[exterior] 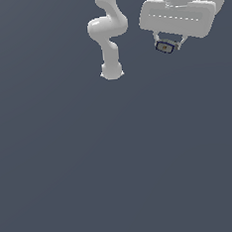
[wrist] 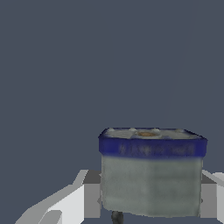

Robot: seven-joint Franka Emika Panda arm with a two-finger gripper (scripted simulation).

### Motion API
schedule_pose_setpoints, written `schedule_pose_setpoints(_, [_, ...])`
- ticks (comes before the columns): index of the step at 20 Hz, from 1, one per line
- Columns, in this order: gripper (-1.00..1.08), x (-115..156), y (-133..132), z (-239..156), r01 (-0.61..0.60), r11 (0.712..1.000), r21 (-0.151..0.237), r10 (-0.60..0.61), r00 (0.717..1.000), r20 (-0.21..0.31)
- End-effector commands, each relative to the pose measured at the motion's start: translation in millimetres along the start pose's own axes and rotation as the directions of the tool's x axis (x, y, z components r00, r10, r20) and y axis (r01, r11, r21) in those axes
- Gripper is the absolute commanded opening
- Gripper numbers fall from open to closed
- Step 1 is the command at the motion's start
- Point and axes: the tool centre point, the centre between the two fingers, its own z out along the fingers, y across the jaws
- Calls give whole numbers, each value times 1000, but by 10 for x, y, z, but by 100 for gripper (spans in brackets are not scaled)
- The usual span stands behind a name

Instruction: Pick up the object and move it to a goal position.

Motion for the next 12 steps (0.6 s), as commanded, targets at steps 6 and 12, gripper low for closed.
schedule_pose_setpoints(6, [-100, -259, -70, -362, 0, 1000, 0, 0, 1000, 2])
schedule_pose_setpoints(12, [-100, -307, -96, -439, -1, 1000, 1, 1, 1000, 3])
